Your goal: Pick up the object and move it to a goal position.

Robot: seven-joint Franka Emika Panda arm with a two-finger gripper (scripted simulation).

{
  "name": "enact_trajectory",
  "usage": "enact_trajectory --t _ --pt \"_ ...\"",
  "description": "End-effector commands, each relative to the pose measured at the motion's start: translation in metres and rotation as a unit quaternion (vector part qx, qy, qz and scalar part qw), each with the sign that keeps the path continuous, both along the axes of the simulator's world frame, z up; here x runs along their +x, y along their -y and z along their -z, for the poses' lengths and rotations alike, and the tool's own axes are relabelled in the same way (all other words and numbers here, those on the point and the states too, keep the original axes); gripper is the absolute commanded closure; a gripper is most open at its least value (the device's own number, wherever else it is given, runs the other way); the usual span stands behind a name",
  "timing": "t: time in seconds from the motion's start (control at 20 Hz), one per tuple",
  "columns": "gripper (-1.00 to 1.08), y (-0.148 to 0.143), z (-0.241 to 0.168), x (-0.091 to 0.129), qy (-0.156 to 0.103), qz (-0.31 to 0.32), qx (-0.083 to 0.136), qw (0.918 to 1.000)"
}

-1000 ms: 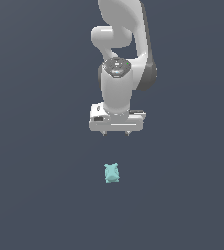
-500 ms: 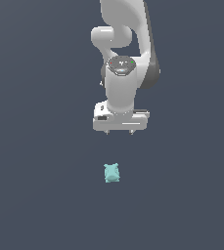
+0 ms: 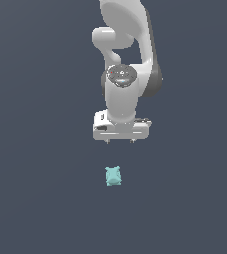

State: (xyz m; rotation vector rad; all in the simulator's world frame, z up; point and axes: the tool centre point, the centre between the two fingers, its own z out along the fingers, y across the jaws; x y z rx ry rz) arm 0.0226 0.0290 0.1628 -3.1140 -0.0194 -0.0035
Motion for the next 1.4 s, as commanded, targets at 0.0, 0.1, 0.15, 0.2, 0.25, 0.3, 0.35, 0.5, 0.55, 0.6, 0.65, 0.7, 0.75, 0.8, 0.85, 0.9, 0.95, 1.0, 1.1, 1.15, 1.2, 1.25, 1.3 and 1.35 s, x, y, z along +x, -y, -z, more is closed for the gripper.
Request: enact_trajectory --t 0.0,0.1,0.15,0.2,0.25,0.3,0.35,0.5,0.55,0.6,0.65,0.7,0.75,0.8,0.85,0.9,0.95,1.0,1.1,1.15,1.2,1.25,1.3,1.35 --pt "-0.92 0.002 0.005 0.010 0.000 -0.003 -0.001 1.0000" --pt "-0.92 0.004 0.010 0.020 0.000 -0.007 -0.002 1.0000" --pt "-0.92 0.005 0.013 0.025 0.000 -0.008 -0.003 1.0000" --pt "-0.92 0.006 0.016 0.030 0.000 -0.010 -0.004 0.9999" --pt "-0.92 0.008 0.019 0.036 0.000 -0.012 -0.004 0.9999" --pt "-0.92 0.009 0.023 0.041 0.000 -0.014 -0.005 0.9999" --pt "-0.92 0.010 0.026 0.047 0.000 -0.016 -0.006 0.9999" --pt "-0.92 0.014 0.037 0.062 0.000 -0.022 -0.008 0.9997" --pt "-0.92 0.016 0.041 0.066 0.000 -0.024 -0.008 0.9997" --pt "-0.92 0.017 0.044 0.070 0.000 -0.025 -0.009 0.9996" --pt "-0.92 0.018 0.048 0.074 0.000 -0.027 -0.010 0.9996" --pt "-0.92 0.019 0.051 0.077 0.000 -0.028 -0.010 0.9995" --pt "-0.92 0.021 0.053 0.080 0.000 -0.030 -0.011 0.9995" --pt "-0.92 0.022 0.056 0.083 0.000 -0.031 -0.011 0.9995" --pt "-0.92 0.022 0.059 0.085 0.000 -0.032 -0.012 0.9994" --pt "-0.92 0.023 0.061 0.088 0.000 -0.033 -0.012 0.9994" --pt "-0.92 0.024 0.063 0.090 0.000 -0.034 -0.012 0.9993" --pt "-0.92 0.025 0.065 0.091 0.000 -0.035 -0.013 0.9993" --pt "-0.92 0.026 0.068 0.094 0.000 -0.036 -0.013 0.9993" --pt "-0.92 0.027 0.069 0.095 0.000 -0.037 -0.013 0.9992" --pt "-0.92 0.027 0.070 0.096 0.000 -0.037 -0.013 0.9992" --pt "-0.92 0.027 0.071 0.097 -0.001 -0.037 -0.014 0.9992" --pt "-0.92 0.027 0.072 0.098 -0.001 -0.038 -0.014 0.9992" --pt "-0.92 0.028 0.072 0.098 -0.001 -0.038 -0.014 0.9992"
